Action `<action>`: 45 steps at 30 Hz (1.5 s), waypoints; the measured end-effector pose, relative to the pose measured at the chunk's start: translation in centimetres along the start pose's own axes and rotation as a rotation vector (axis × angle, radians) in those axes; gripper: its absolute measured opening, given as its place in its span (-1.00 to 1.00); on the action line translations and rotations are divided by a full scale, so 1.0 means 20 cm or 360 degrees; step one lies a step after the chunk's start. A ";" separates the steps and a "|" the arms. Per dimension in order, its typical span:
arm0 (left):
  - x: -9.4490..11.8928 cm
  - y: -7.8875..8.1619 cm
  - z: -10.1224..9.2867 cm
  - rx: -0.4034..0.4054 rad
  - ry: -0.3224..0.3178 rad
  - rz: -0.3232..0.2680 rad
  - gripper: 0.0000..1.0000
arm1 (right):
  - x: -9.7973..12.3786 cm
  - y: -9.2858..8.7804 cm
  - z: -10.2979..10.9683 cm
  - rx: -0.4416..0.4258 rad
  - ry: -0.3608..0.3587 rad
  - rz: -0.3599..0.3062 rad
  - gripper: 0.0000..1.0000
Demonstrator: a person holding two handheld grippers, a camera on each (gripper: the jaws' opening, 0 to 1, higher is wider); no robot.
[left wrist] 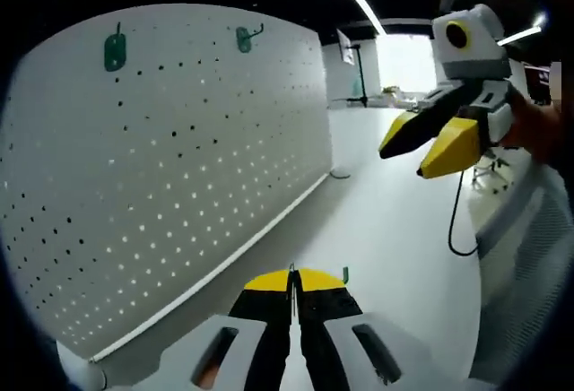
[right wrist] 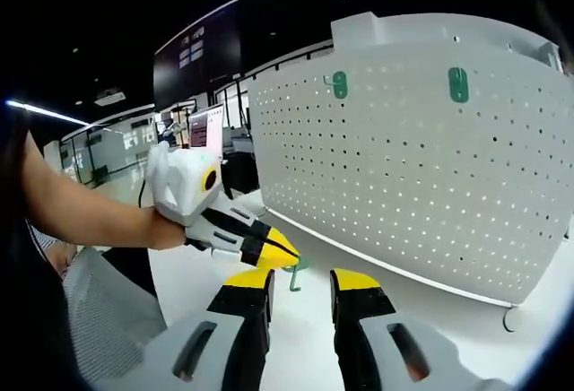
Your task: Insert the hook assembly into the mounting plate slot until the hook locks in place.
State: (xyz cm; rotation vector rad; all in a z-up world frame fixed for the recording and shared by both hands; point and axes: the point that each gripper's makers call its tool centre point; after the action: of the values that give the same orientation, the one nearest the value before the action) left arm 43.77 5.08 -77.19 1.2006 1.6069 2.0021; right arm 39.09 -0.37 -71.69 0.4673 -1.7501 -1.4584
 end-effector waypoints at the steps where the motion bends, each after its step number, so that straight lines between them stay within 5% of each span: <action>1: 0.00 0.01 -0.01 0.0002 -0.0001 -0.0010 -0.98 | 0.00 0.00 0.00 0.0002 0.0001 -0.0003 -0.52; 14: 0.09 0.22 -0.04 0.0188 0.0055 -0.0285 -0.98 | 0.02 0.08 -0.02 0.0014 -0.0027 -0.0066 -0.58; 45: 0.20 0.54 -0.18 0.0420 0.0001 -0.0673 -0.98 | 0.06 0.26 -0.02 0.0018 -0.0066 -0.0251 -0.78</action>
State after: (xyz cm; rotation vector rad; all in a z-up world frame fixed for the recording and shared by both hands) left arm 41.43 2.00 -65.71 0.8433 1.9756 1.5645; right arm 39.74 -0.10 -66.39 0.5965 -1.7888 -1.5781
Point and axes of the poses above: the point that each gripper's makers call its tool centre point, and the gripper's own axes: x roughly backward along the fingers, z roughly to its left, y roughly out of its top, and after that the axes turned 6 degrees about x, right-handed
